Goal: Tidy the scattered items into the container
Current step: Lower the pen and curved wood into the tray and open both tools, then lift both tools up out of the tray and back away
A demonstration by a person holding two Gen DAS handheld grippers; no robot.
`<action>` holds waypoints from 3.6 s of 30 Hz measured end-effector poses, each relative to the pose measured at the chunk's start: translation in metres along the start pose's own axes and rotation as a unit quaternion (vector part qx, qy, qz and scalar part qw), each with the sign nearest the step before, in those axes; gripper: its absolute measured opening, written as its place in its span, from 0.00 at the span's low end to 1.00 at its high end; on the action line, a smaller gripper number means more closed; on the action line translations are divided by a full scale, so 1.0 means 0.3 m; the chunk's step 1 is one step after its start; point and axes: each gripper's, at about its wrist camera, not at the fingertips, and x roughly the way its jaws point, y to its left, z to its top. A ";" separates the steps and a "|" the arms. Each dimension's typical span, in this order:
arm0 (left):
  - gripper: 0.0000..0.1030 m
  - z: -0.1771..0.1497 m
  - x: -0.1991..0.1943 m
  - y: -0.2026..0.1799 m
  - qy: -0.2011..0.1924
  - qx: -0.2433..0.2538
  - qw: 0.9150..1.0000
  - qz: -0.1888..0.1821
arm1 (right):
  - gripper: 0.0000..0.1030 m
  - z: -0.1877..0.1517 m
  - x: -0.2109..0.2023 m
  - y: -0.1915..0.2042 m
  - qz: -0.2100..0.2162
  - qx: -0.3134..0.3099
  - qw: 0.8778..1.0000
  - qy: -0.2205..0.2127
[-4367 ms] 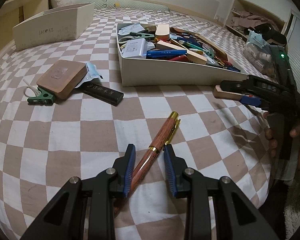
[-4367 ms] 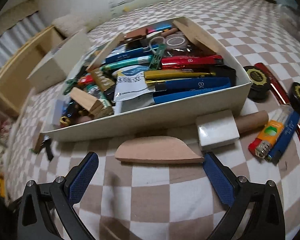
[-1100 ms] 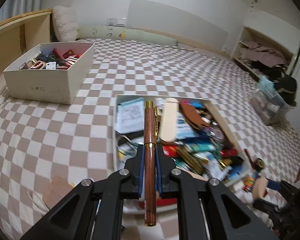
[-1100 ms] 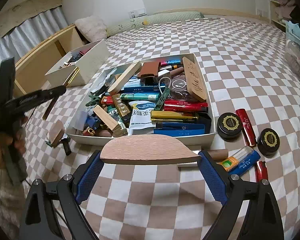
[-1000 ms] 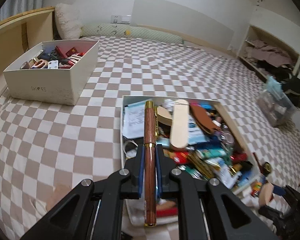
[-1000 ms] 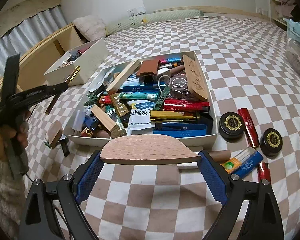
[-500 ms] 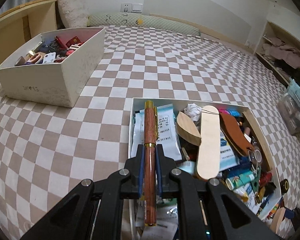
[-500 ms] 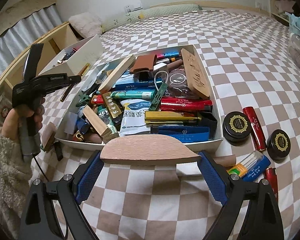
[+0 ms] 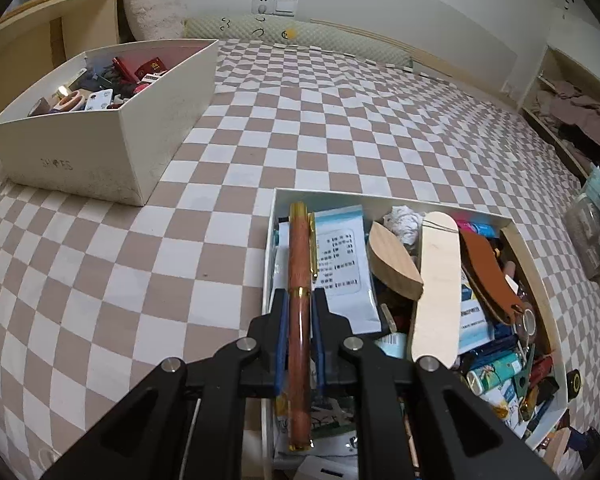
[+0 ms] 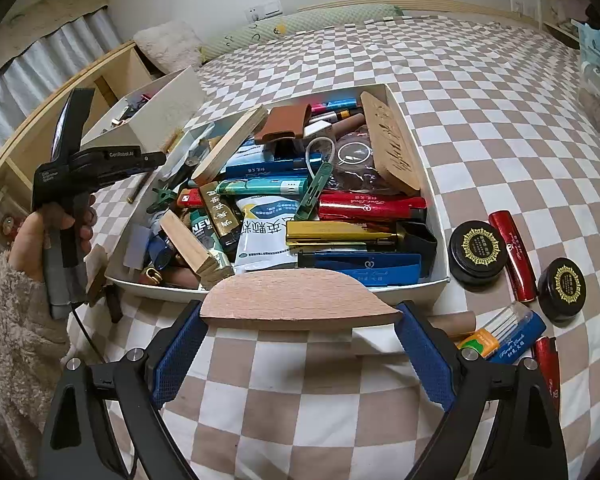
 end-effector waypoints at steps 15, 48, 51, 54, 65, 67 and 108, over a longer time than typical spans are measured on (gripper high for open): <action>0.40 -0.073 -0.113 -0.058 -0.011 0.038 0.999 -0.019 | 0.91 0.050 0.001 -0.002 -0.003 0.002 1.000 -0.018; 0.92 -0.221 -0.276 -0.135 -0.027 0.043 0.997 -0.050 | 1.00 0.143 0.048 -0.069 -0.039 -0.025 0.998 -0.040; 0.92 -0.238 -0.286 -0.134 -0.026 0.039 0.998 -0.050 | 1.00 0.138 0.027 -0.084 -0.059 -0.020 0.997 -0.045; 0.92 -0.255 -0.294 -0.138 -0.022 0.039 0.998 -0.051 | 1.00 0.127 0.008 -0.107 -0.056 -0.011 0.997 -0.041; 1.00 -0.298 -0.359 -0.157 -0.031 0.049 0.997 -0.049 | 1.00 0.094 -0.062 -0.065 -0.038 -0.025 0.997 -0.058; 1.00 -0.306 -0.375 -0.159 -0.032 0.047 0.997 -0.048 | 1.00 0.090 -0.078 -0.050 -0.037 -0.031 0.997 -0.062; 1.00 -0.475 -0.731 -0.154 -0.096 0.045 0.994 -0.025 | 1.00 -0.069 -0.401 0.032 -0.041 -0.058 0.992 -0.101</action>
